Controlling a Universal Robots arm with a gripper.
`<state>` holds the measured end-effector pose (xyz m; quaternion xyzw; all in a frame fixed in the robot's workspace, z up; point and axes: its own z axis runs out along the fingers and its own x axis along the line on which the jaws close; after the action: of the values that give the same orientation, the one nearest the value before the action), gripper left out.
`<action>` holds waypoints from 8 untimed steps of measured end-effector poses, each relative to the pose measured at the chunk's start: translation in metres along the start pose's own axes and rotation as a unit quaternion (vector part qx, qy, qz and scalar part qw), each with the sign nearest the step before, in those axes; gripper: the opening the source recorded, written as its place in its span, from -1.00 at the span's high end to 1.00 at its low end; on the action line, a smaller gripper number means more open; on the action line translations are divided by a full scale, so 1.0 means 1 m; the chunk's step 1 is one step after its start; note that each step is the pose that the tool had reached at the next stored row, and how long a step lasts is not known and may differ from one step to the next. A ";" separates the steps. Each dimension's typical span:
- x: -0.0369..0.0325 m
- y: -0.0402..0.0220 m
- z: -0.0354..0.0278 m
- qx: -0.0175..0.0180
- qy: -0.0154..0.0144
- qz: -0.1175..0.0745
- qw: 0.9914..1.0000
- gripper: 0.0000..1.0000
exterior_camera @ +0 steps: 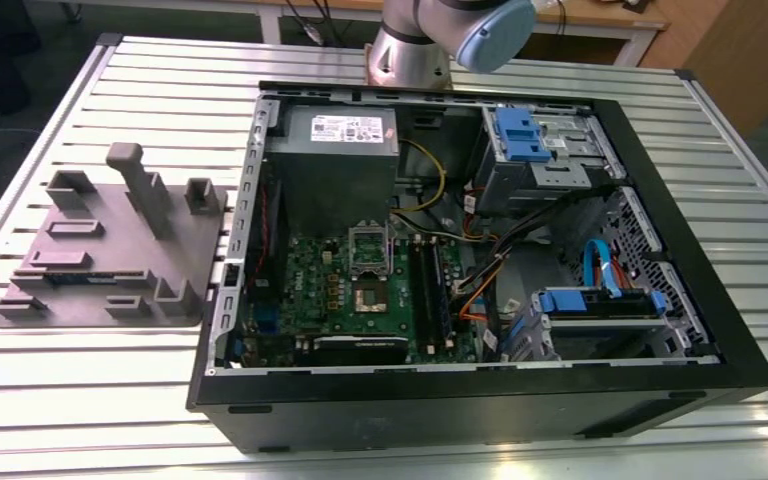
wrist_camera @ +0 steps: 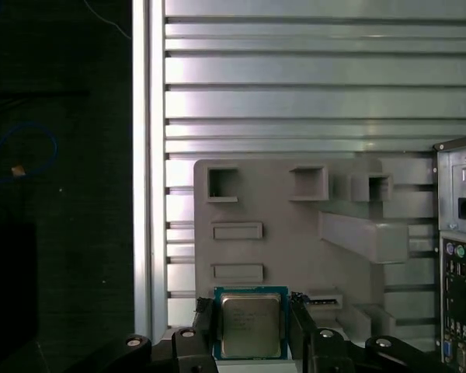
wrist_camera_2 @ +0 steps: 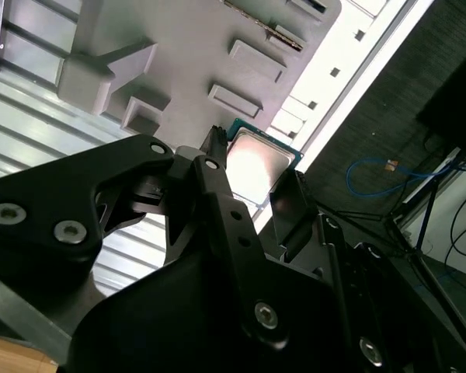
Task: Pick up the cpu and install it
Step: 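Pick up the cpu and move it towards the insertion slot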
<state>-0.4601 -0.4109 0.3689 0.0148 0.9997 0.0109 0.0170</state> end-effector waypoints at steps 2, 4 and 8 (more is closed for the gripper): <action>-0.0004 0.0003 -0.0104 0.000 0.000 0.000 1.000 0.06; -0.0004 0.0003 -0.0113 0.000 0.000 0.000 1.000 0.06; -0.0004 0.0003 -0.0117 0.000 0.000 0.000 1.000 0.06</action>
<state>-0.4601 -0.4109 0.3805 0.0148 0.9997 0.0109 0.0170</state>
